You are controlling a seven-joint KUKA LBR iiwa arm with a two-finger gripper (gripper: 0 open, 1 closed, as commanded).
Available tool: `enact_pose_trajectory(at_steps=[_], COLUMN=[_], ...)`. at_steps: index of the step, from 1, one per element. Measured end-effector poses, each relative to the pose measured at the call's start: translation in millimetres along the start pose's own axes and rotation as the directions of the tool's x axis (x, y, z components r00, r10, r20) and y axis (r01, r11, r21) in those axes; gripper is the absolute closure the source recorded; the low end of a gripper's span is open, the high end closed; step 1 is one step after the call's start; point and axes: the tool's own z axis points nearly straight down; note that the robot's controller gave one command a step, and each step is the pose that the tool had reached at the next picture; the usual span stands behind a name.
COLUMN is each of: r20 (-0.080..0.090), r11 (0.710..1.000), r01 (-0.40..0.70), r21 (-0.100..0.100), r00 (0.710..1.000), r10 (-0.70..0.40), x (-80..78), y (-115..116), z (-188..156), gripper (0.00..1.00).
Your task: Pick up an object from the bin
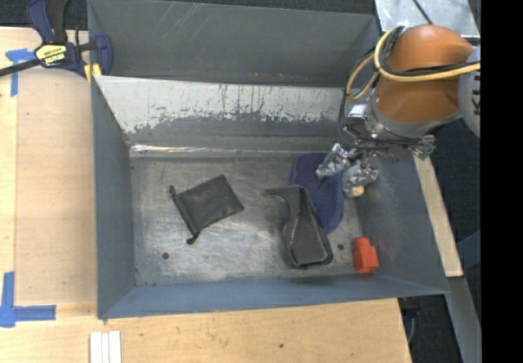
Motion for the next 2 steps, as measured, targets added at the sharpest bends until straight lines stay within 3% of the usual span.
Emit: enact_pose_trajectory(at_steps=[2], r20=[0.000], r11=[1.000], r01=[-0.005], r21=[0.005], r00=[1.000], r10=[0.005], x=[-1.3], y=[-4], z=[-44], gripper=[1.00])
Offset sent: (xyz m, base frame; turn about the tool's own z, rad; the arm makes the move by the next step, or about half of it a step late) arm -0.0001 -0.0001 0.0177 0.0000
